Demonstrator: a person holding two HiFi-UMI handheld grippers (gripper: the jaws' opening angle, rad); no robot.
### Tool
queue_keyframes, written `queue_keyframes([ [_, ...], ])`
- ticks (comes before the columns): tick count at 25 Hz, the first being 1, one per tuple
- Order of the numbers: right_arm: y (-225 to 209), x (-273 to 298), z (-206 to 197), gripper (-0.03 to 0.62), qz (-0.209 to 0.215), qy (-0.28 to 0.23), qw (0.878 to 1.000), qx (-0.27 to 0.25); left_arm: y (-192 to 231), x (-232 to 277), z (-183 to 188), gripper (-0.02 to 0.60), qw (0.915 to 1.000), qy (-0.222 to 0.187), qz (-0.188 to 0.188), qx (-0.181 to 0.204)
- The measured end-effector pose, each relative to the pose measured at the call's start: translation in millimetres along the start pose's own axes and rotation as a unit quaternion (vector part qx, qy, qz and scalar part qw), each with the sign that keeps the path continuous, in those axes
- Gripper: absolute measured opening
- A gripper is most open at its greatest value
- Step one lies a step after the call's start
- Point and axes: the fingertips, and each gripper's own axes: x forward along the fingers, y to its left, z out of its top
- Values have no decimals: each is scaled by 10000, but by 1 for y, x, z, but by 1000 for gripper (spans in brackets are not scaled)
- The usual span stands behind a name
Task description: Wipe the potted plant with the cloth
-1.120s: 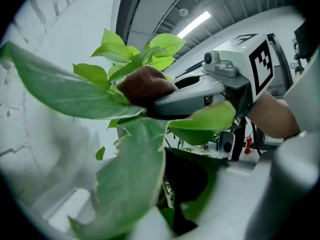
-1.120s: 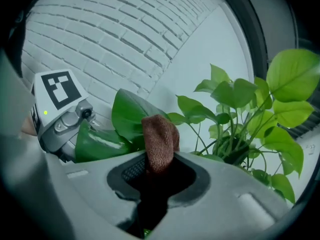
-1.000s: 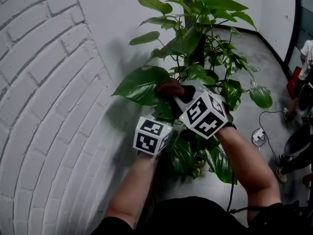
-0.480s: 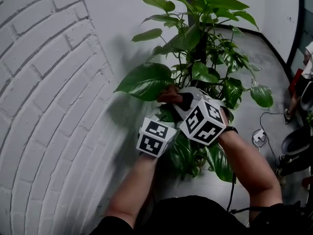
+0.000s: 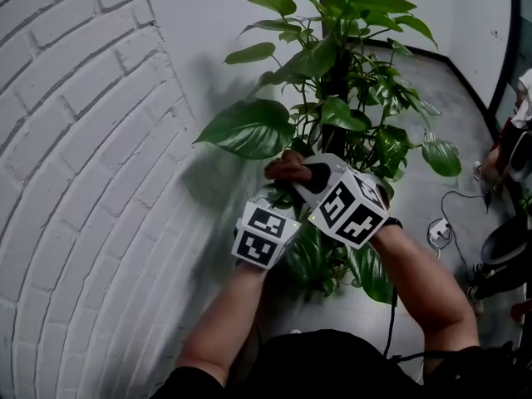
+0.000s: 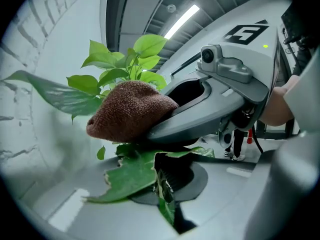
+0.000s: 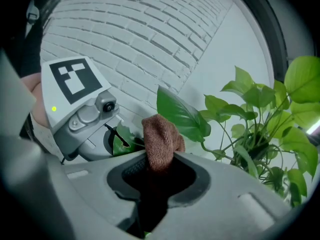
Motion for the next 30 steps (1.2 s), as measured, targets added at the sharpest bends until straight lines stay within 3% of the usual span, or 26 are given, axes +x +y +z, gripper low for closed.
queue_keyframes([
  [30,57,-42,2,69,191,-187,9989,-396,-48,-42,-8,17,9993,151,340,75],
])
